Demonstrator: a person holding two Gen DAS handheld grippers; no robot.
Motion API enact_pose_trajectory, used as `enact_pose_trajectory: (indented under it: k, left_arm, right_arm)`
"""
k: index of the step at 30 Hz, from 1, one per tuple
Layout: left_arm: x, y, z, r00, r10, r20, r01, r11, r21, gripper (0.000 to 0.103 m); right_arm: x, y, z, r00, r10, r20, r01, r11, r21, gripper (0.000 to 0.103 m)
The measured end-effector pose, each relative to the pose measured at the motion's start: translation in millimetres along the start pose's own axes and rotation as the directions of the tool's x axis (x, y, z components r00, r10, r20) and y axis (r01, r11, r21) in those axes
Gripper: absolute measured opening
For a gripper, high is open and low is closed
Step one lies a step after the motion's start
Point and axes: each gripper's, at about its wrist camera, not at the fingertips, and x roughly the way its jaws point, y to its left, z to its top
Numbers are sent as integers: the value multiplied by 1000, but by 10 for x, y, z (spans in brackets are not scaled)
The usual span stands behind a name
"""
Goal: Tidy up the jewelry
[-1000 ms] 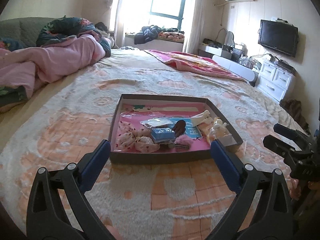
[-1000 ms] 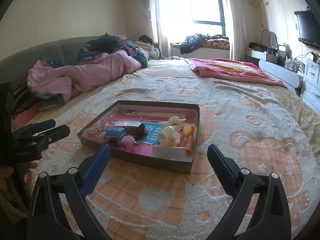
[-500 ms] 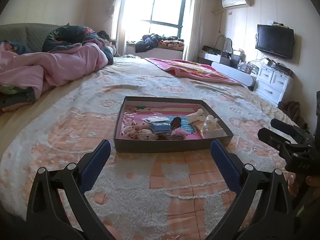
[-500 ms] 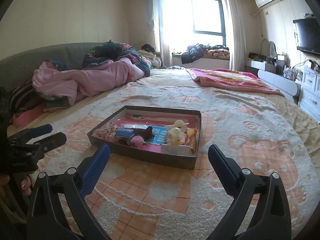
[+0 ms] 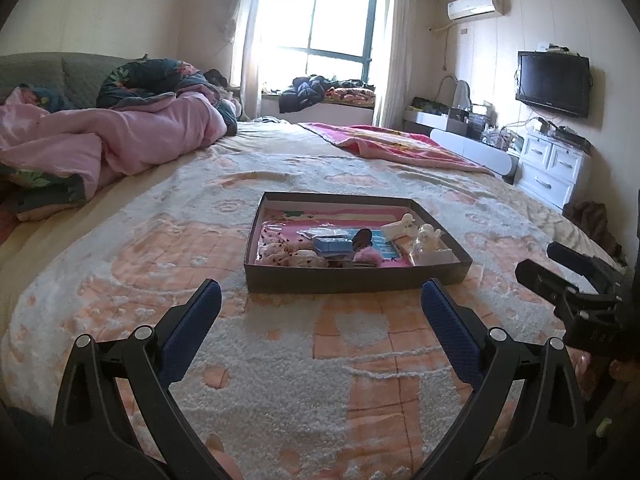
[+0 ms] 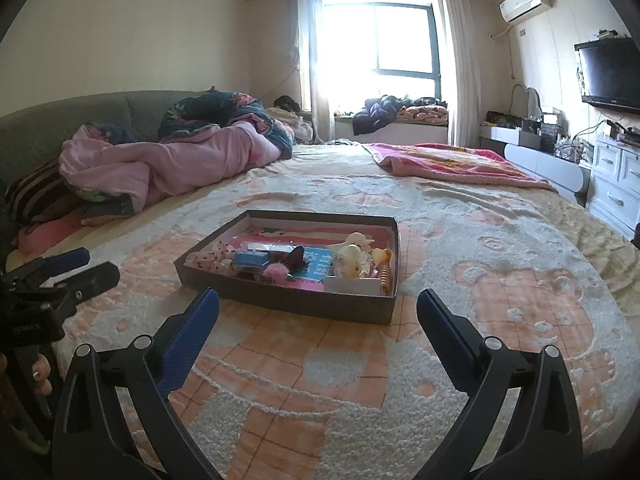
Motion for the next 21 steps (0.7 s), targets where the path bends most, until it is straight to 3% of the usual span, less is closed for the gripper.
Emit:
enact_pose_trajectory:
  k: [21]
  left_arm:
    - [-7, 60, -76, 999, 0, 47, 0, 1000, -5, 92]
  right_arm:
    - [-106, -11, -249, 989, -88, 121, 88, 996, 3, 96]
